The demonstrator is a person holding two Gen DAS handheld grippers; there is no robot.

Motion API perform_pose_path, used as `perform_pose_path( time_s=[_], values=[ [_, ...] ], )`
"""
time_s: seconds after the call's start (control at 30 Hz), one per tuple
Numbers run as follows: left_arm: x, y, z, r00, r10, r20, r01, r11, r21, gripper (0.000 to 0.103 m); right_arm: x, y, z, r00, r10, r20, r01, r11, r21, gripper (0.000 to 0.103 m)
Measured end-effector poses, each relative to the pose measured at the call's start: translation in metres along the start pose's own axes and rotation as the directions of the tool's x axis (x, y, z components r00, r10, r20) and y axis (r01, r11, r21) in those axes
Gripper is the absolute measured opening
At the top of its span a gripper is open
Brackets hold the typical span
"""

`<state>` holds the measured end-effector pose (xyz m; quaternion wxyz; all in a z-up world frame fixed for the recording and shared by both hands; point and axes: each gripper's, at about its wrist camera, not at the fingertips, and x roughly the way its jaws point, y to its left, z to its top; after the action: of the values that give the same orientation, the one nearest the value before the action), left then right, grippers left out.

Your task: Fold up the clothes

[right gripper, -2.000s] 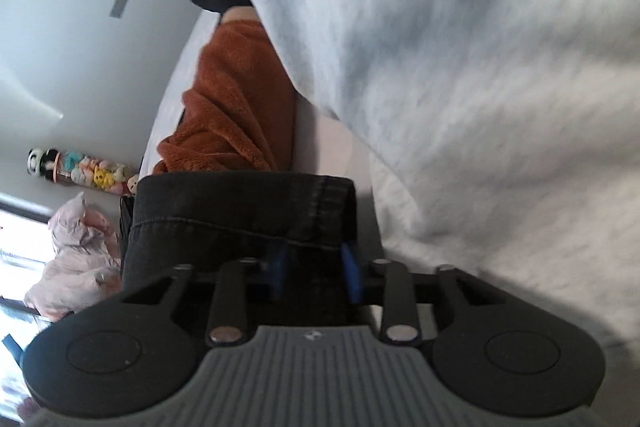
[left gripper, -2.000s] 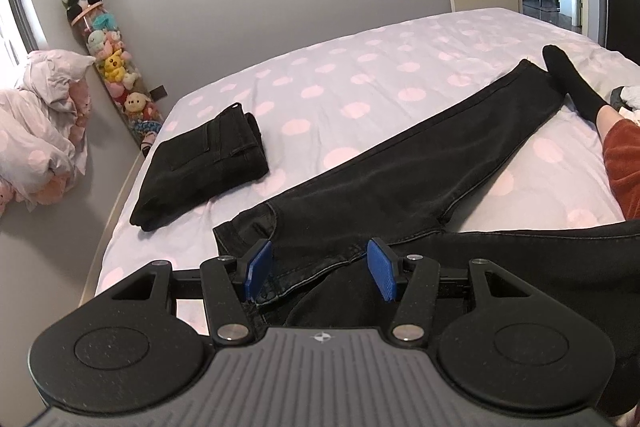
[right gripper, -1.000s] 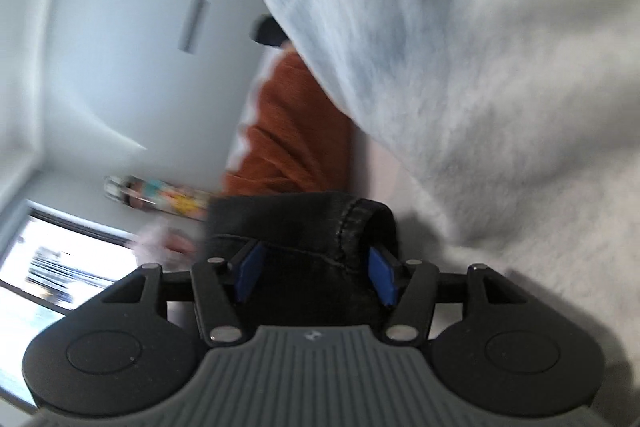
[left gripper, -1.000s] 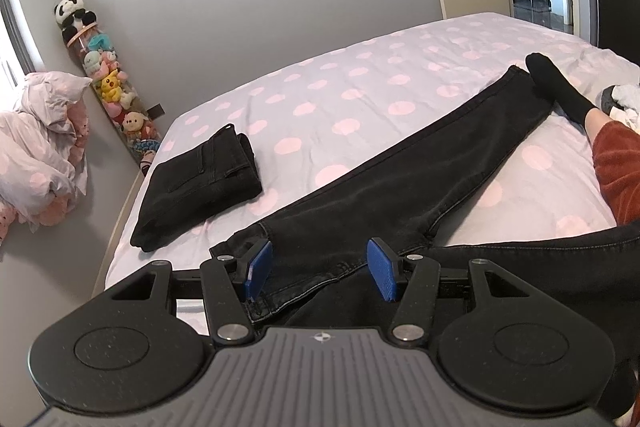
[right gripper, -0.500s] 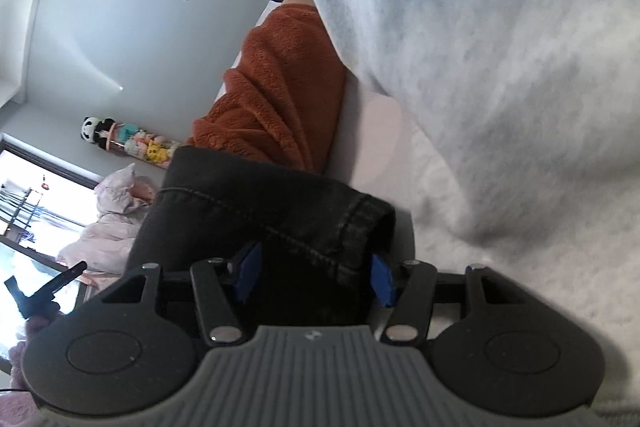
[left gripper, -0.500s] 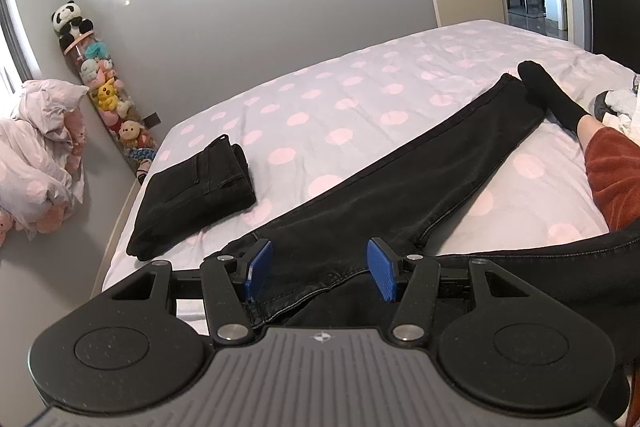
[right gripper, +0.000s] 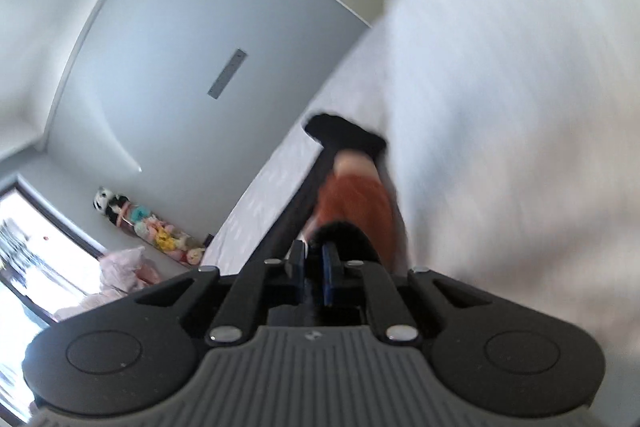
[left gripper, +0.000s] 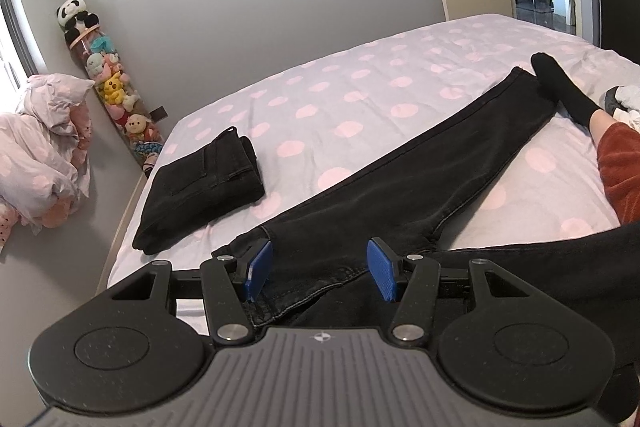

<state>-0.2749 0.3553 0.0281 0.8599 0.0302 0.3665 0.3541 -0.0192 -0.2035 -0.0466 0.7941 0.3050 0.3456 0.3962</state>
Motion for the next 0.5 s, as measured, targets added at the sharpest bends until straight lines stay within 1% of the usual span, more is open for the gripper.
perform_pose_path(
  time_s=[0.07, 0.13, 0.17, 0.23, 0.27, 0.33, 0.4, 0.5],
  values=[
    [-0.001, 0.001, -0.001, 1.0, 0.006, 0.002, -0.006, 1.0, 0.007, 0.062, 0.008, 0.034, 0.025, 1.0, -0.02, 0.015, 0.022, 0.994, -0.11, 0.01],
    [-0.002, 0.001, -0.004, 1.0, 0.01, 0.004, -0.01, 1.0, 0.018, 0.062, 0.023, 0.059, 0.047, 0.998, -0.008, 0.055, 0.017, 0.987, -0.161, 0.01],
    [-0.003, 0.002, -0.005, 1.0, 0.01, 0.004, -0.01, 1.0, 0.025, 0.062, 0.033, 0.069, 0.059, 0.997, -0.023, 0.071, 0.036, 0.984, -0.175, 0.01],
    [-0.002, 0.004, -0.009, 1.0, 0.002, 0.002, -0.002, 0.999, 0.042, 0.062, 0.059, 0.076, 0.076, 0.991, -0.099, 0.092, 0.114, 0.976, -0.186, 0.01],
    [-0.001, 0.005, -0.013, 1.0, -0.011, -0.003, 0.011, 0.998, 0.057, 0.062, 0.072, 0.072, 0.085, 0.986, -0.147, 0.08, 0.16, 0.969, -0.188, 0.01],
    [0.002, 0.005, -0.02, 0.999, -0.04, -0.02, 0.041, 0.995, 0.092, 0.062, 0.1, 0.064, 0.098, 0.966, -0.251, 0.056, 0.257, 0.947, -0.195, 0.01],
    [0.005, 0.005, -0.028, 0.997, -0.067, -0.044, 0.073, 0.988, 0.133, 0.062, 0.129, 0.052, 0.101, 0.938, -0.343, 0.044, 0.344, 0.911, -0.228, 0.01],
    [0.009, 0.003, -0.042, 0.991, -0.101, -0.084, 0.117, 0.971, 0.21, 0.062, 0.143, 0.036, 0.097, 0.899, -0.434, 0.063, 0.433, 0.857, -0.28, 0.01]
  ],
)
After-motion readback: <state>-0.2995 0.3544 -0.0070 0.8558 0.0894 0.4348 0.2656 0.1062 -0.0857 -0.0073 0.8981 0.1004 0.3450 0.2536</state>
